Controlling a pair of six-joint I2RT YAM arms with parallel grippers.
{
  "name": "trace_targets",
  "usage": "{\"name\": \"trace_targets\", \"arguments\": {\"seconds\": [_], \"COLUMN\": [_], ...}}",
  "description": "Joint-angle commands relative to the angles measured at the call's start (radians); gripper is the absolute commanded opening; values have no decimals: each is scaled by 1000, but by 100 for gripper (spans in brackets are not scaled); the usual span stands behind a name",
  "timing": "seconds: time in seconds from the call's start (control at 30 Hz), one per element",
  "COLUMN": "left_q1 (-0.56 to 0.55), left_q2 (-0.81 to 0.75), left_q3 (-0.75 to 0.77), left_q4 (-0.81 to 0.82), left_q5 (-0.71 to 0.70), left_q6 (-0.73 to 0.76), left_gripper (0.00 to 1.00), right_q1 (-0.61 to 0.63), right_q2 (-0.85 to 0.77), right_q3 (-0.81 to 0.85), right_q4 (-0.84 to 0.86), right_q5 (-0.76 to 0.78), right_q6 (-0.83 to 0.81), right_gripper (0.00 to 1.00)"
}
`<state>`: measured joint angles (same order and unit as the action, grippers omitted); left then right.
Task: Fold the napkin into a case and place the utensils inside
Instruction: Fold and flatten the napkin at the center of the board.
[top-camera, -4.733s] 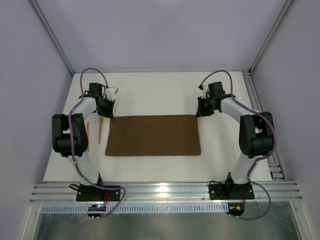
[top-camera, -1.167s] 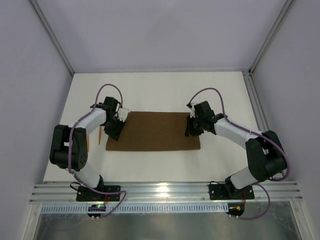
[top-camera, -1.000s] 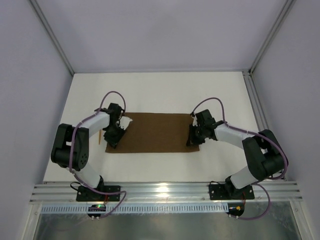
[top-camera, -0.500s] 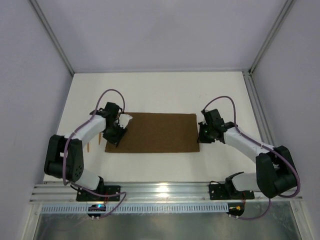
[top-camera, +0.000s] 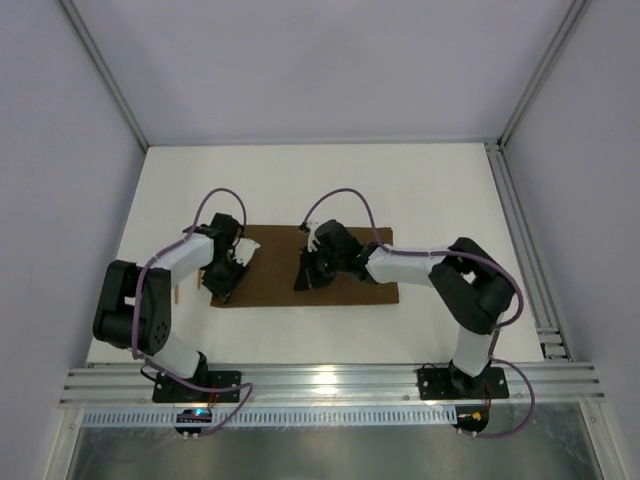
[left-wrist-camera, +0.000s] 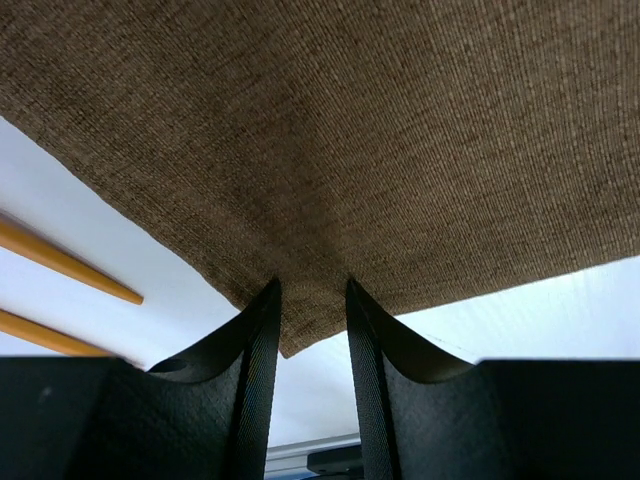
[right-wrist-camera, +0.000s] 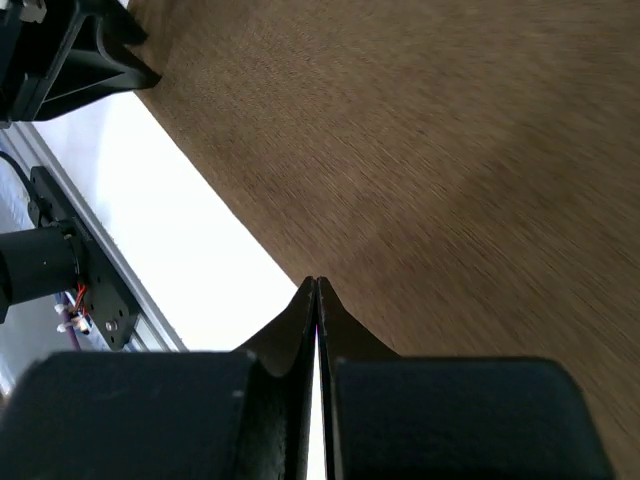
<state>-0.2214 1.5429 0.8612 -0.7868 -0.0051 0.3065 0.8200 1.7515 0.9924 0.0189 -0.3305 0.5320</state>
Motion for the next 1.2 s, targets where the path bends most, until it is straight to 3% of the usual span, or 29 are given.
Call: {"name": "trace_targets", "arguments": {"seconds": [0.0,0.1,0.4,0.63,0.9,1.1,1.17], "left_q1": [5,5,4,5,5,5,5], "left_q2": [26,49,86,94,83,68,51], "left_q3": [4,-8,-44,-50,-56,-54,-42], "left_q4": [78,87,118,121,127,129,115], "left_q5": [-45,-62,-82,-81,-78,-64,2], "left_q6": [-21,-14,-3,0,6,14,16], "left_gripper": [34,34,33,32,32,32,33], "right_q1": [19,-5,-148,-260,-364,-469,-484], "right_q2": [107,140,-9,-242,-460,-573,-587], "right_q3": [61,43,-204,-423,-485,-500,-483], "right_q4": [116,53,1,-109,-325,-402,-405], "right_q5": [-119,-78,-22,56,200,231,220], "right_q6": [52,65,59,63,37,-9,-21], "right_gripper": [3,3,3,3,3,3,4]}}
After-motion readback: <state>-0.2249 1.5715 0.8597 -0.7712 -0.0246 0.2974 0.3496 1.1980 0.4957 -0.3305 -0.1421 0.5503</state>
